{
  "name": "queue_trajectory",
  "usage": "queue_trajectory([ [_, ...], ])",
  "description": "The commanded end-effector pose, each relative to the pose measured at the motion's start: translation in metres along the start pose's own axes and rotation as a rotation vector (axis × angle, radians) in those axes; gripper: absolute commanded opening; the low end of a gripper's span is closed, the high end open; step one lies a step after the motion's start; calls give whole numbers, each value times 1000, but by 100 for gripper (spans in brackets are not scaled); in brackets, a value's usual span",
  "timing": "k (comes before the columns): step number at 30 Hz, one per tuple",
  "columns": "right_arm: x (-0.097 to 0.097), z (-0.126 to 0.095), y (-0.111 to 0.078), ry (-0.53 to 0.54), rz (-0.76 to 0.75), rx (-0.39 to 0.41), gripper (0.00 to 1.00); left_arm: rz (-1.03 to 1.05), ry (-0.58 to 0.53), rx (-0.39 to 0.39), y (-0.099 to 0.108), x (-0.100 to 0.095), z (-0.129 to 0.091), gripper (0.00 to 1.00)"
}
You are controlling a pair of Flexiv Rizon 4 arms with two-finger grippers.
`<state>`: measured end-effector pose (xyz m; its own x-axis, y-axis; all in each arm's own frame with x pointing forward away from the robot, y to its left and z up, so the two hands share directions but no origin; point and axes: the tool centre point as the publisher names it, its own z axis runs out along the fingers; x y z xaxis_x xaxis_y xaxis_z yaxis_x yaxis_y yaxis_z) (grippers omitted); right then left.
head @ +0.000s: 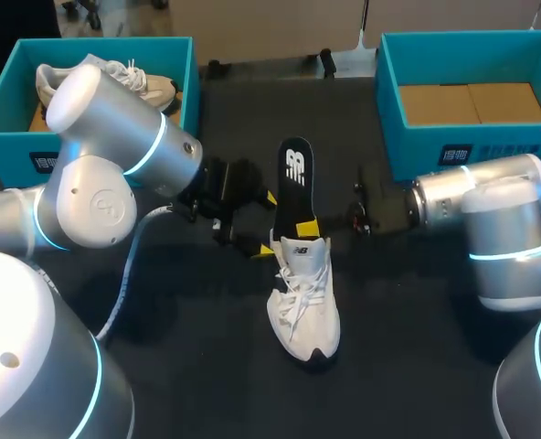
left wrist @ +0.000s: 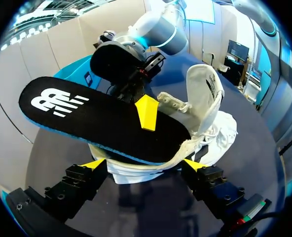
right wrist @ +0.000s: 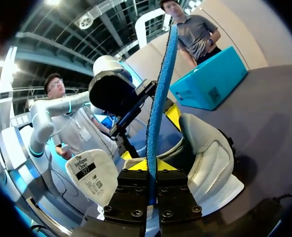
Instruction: Take the shoe out of the shoebox, open the shoe tongue, remove and reinsert the insole, then place the shoe into the shoebox
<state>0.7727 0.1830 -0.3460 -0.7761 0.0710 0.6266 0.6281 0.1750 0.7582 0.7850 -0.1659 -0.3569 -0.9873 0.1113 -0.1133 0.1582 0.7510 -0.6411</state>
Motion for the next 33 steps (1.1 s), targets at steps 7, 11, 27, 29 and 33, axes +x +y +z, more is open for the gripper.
queue_trajectory([
  [7,2,6,13,-5,-54,3,35,0,0,-2,0,0,0,100],
  [11,-1,7,20,3,-73,15,35,0,0,-2,0,0,0,100],
  [27,-8,5,17,19,-21,84,0,0,0,-2,0,0,0,100],
  [29,-5,5,12,14,-3,88,0,0,0,-2,0,0,0,100],
  [33,0,5,1,13,25,83,0,0,0,-2,0,0,0,100],
])
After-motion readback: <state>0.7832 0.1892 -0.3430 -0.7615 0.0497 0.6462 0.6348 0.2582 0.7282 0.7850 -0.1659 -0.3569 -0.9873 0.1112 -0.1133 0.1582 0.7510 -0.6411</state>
